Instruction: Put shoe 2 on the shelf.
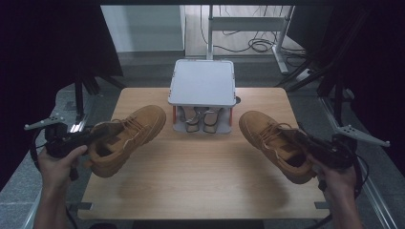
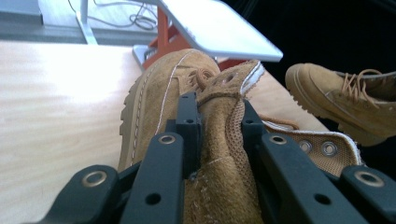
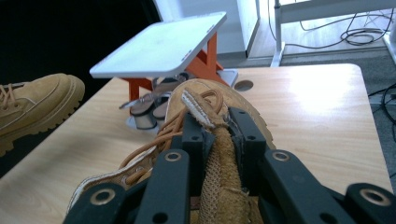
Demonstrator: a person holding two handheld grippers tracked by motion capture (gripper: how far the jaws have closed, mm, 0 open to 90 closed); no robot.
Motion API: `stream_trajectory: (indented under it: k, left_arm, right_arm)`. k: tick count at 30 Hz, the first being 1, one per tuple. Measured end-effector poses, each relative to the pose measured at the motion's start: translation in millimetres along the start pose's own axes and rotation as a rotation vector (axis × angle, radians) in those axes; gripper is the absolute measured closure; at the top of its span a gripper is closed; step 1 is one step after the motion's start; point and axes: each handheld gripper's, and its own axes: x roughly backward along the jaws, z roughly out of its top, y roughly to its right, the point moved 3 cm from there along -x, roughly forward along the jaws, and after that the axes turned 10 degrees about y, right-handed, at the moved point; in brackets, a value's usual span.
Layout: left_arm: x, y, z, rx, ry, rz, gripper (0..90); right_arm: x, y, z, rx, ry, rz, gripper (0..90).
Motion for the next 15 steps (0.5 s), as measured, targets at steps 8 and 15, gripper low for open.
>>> stream_trajectory:
  k: [8, 15]
  left_arm:
    - [-7.7, 6.4, 20.7, 0.009, 0.038, -0.025, 76.9]
    - [-15.2, 13.9, 38.2, -0.012, 0.055, -0.020, 76.9]
  right_arm:
    - [-0.2, -0.4, 12.9, -0.037, 0.081, -0.014, 77.9]
    - [-4.9, -4.6, 29.4, -0.038, 0.106, -0.001, 77.9]
